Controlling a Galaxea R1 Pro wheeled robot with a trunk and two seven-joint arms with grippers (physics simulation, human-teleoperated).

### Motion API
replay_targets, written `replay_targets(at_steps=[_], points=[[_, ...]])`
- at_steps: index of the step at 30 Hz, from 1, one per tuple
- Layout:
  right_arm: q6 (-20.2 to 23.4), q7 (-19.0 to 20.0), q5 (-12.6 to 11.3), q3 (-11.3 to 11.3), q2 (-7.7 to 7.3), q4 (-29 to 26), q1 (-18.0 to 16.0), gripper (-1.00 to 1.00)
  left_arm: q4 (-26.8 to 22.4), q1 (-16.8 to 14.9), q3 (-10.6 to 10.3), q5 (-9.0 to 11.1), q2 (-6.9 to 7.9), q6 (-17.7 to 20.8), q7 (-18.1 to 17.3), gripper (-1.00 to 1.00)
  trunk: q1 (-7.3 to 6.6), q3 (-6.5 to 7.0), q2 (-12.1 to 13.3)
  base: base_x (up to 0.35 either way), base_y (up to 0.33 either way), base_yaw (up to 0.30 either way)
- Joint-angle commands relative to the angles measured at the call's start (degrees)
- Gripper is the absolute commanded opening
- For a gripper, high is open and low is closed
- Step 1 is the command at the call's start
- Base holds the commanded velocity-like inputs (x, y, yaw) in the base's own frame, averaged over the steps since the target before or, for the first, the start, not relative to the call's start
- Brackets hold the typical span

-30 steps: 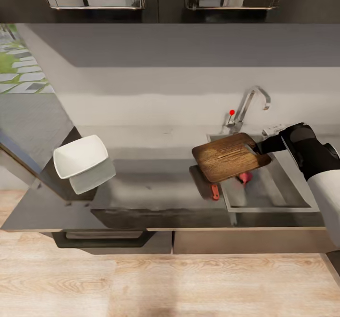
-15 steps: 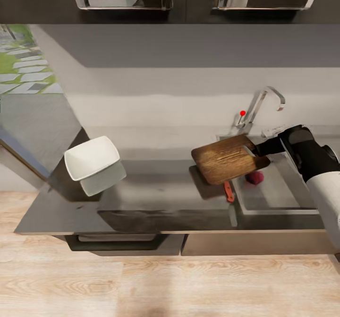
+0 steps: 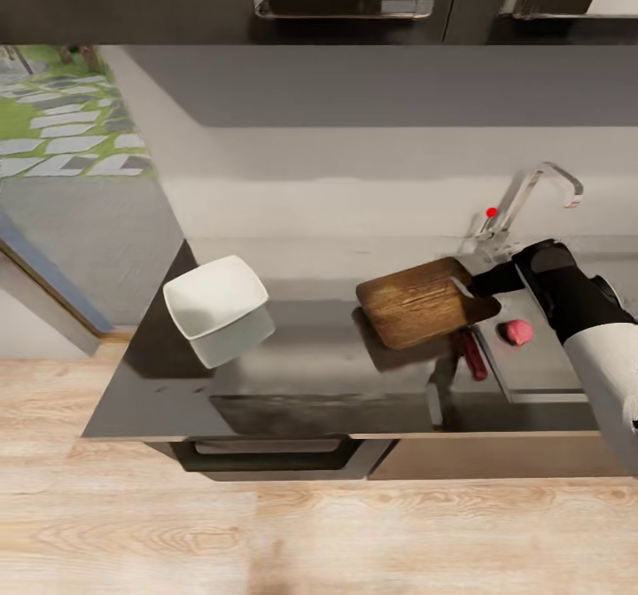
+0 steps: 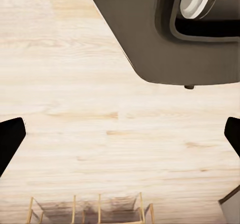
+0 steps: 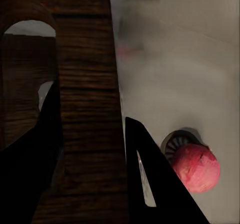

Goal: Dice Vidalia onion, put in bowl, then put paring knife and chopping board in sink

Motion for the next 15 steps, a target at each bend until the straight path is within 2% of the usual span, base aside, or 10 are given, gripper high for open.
replay_targets(at_steps=[1,6,10,13,15], points=[[0.2,0.1,0.3,0.2,0.17,-0.1,-0.1,-1.0,-0.1,0.0,0.0,0.0,0.0,-0.1,-0.1,1.0,0.03,-0.08,-0.1,0.0,0.299,0.0],[0.2,-1.6,0.3,0.0,1.68,0.4,-0.1,-1.0,-0.1,0.0,0.0,0.0,0.01,-0.1,0.0,1.0,0.03,-0.08,-0.1,0.0,0.284,0.0],[0.2,-3.1,0.2,-0.5,2.99,1.0,-0.1,-1.0,-0.1,0.0,0.0,0.0,0.01,-0.1,-0.1,1.0,0.03,-0.08,-0.1,0.0,0.143,0.0],[0.2,-5.0,0.2,-2.1,3.88,1.1,-0.1,-1.0,-0.1,0.0,0.0,0.0,0.01,-0.1,-0.1,1.0,0.03,-0.08,-0.1,0.0,0.043,0.0],[0.2,-6.6,0.2,-4.1,4.5,1.2,-0.1,-1.0,-0.1,0.0,0.0,0.0,0.01,-0.1,-0.1,1.0,0.03,-0.08,-0.1,0.0,0.02,0.0]])
